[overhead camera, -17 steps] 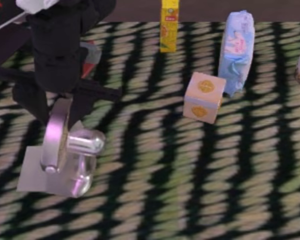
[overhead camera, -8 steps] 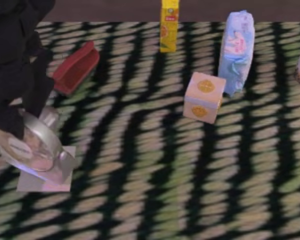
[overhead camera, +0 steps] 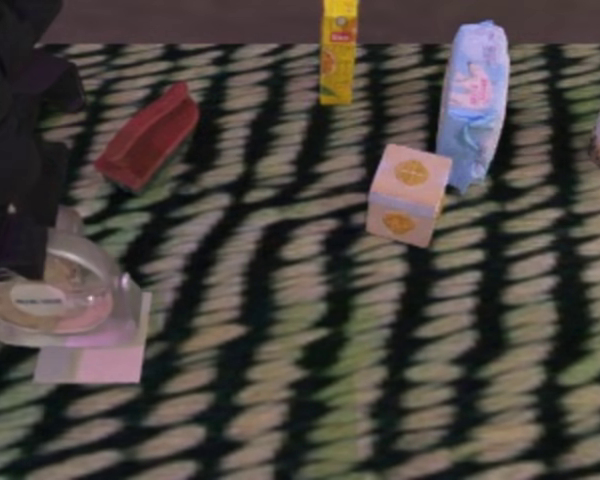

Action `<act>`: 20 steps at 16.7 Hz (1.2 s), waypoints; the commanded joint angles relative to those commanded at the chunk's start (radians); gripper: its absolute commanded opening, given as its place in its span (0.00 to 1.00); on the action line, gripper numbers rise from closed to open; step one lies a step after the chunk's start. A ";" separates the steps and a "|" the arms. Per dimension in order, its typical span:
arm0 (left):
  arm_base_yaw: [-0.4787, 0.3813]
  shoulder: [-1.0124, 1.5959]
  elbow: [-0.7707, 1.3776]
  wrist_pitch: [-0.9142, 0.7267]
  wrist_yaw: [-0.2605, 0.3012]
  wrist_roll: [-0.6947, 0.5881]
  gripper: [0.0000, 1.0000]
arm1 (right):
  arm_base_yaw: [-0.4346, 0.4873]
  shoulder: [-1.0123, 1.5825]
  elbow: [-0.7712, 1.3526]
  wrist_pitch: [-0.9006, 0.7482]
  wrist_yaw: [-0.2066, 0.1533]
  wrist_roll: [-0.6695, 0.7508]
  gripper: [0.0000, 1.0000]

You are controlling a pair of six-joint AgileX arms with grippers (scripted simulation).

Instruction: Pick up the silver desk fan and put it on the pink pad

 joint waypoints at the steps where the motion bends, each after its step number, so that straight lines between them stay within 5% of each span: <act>1: 0.000 0.000 0.000 0.000 0.000 0.000 0.00 | 0.000 0.000 0.000 0.000 0.000 0.000 1.00; 15: 0.007 0.016 -0.120 0.136 0.000 0.007 0.00 | 0.000 0.000 0.000 0.000 0.000 0.000 1.00; 20: 0.007 0.016 -0.120 0.136 0.000 0.007 0.38 | 0.000 0.000 0.000 0.000 0.000 0.000 1.00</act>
